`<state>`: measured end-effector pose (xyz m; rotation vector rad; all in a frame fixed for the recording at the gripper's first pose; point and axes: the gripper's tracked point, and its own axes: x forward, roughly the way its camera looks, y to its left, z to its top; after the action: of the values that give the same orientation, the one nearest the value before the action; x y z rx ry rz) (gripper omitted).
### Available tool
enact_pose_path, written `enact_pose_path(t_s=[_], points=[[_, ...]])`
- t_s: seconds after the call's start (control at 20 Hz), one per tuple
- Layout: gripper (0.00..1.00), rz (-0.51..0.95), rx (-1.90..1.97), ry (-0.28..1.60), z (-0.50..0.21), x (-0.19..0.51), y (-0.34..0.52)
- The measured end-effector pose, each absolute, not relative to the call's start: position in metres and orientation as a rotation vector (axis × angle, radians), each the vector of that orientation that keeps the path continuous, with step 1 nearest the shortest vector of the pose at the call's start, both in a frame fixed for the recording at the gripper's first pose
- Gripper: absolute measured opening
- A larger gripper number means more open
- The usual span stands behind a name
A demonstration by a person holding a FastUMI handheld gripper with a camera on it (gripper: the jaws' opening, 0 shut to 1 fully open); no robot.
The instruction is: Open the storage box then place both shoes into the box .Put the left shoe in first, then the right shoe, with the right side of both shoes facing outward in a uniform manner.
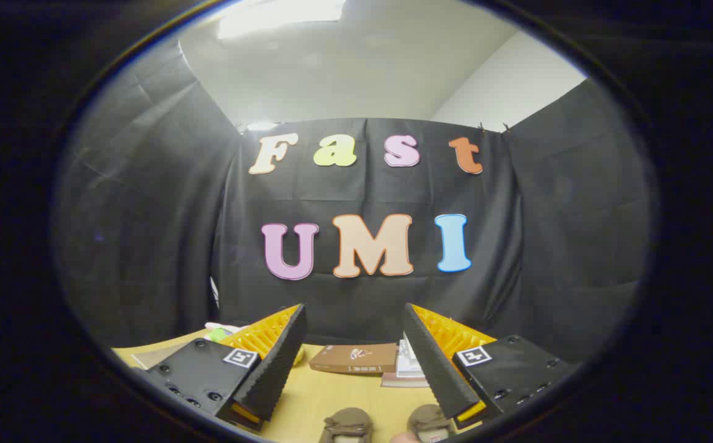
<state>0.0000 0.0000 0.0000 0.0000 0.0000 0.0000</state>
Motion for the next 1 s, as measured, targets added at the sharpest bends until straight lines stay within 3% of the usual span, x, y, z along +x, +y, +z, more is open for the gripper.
enact_pose_path(t_s=[1.0], points=[[1.00,0.098,0.000,0.065,-0.033,0.000,0.031]])
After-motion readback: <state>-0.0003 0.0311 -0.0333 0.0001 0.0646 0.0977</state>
